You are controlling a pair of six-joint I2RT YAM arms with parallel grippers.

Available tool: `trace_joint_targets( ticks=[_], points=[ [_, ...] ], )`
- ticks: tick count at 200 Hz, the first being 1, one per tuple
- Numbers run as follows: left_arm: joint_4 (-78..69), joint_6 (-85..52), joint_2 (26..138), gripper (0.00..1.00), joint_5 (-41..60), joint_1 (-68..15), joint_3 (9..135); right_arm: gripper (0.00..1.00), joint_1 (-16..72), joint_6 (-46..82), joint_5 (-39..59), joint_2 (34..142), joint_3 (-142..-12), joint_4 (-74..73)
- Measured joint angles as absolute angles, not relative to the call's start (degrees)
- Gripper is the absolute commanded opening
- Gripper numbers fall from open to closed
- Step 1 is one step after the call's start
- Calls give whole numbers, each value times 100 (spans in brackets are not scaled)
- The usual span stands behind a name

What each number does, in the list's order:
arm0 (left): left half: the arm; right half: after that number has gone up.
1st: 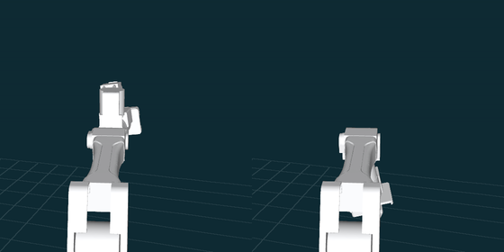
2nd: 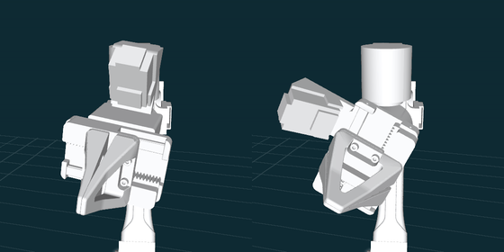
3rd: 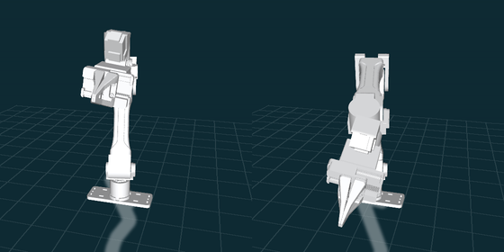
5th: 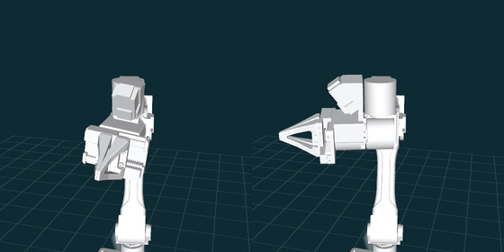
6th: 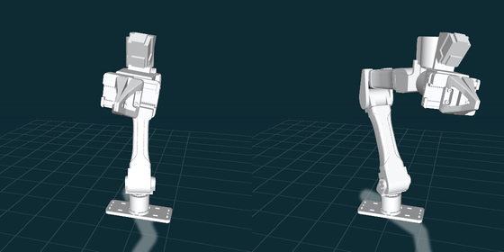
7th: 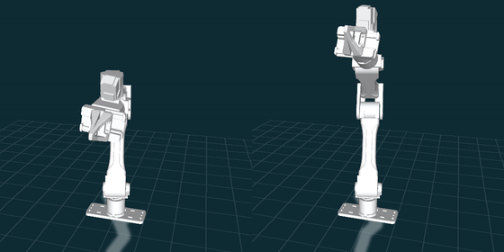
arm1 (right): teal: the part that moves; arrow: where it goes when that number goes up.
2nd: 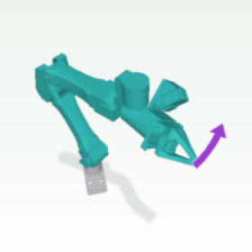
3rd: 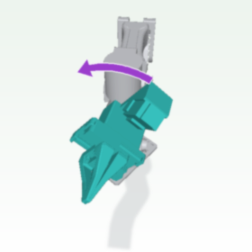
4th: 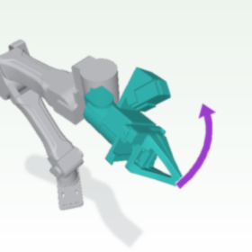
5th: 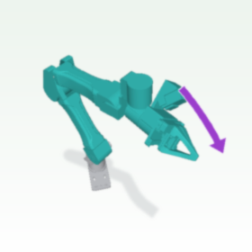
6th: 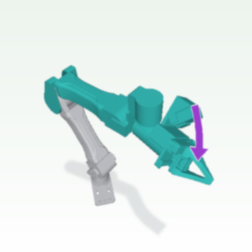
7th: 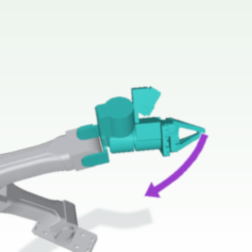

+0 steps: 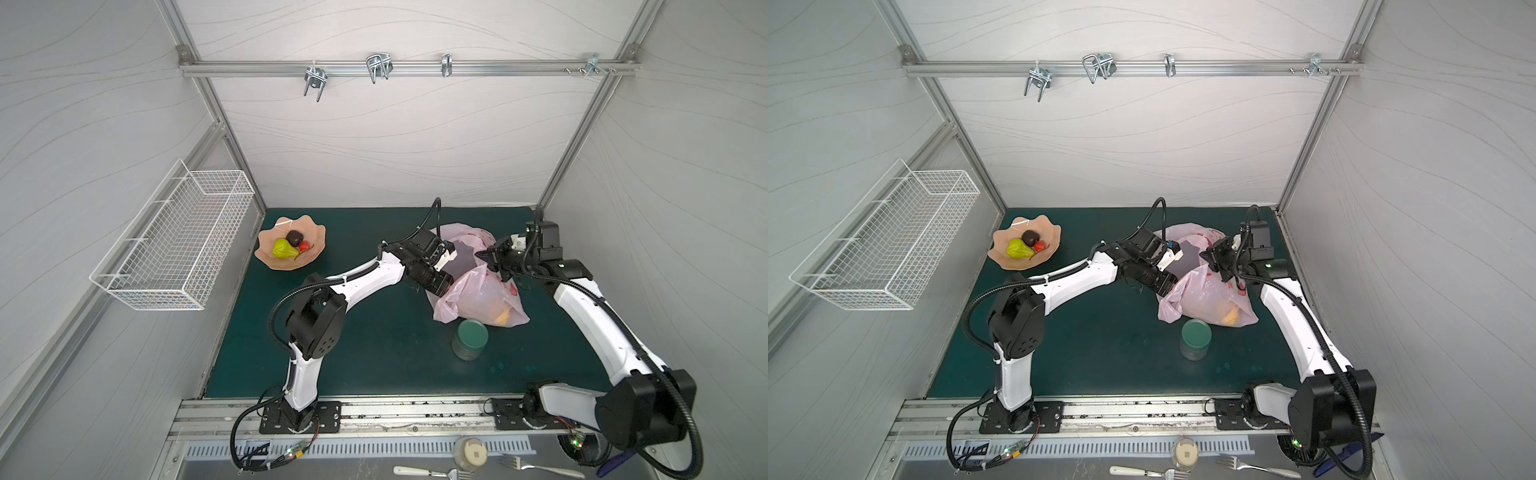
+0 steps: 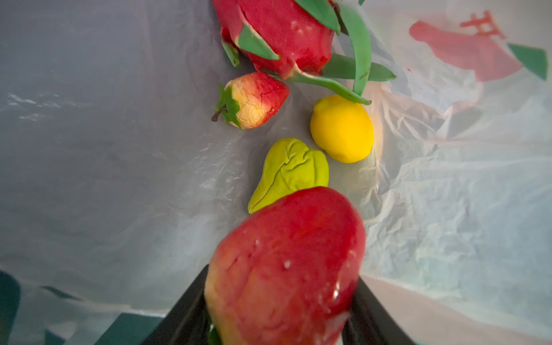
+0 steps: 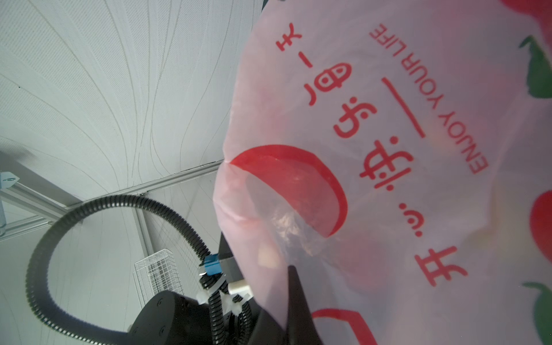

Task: Place the fruits into the plastic bag
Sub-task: 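Lower the red apple deep into the bag beside the right gripper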

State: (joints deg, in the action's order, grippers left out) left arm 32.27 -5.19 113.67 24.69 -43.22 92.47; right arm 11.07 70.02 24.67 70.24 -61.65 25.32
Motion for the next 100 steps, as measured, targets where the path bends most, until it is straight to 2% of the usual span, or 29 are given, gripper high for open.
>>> trace_joint_targets(
  ticks=[100],
  points=[
    [4023, -346, 12713, 14, 2471, -4340, 11201, 0, 1170, 7006, 2440, 7024, -6165, 2532]
  ],
)
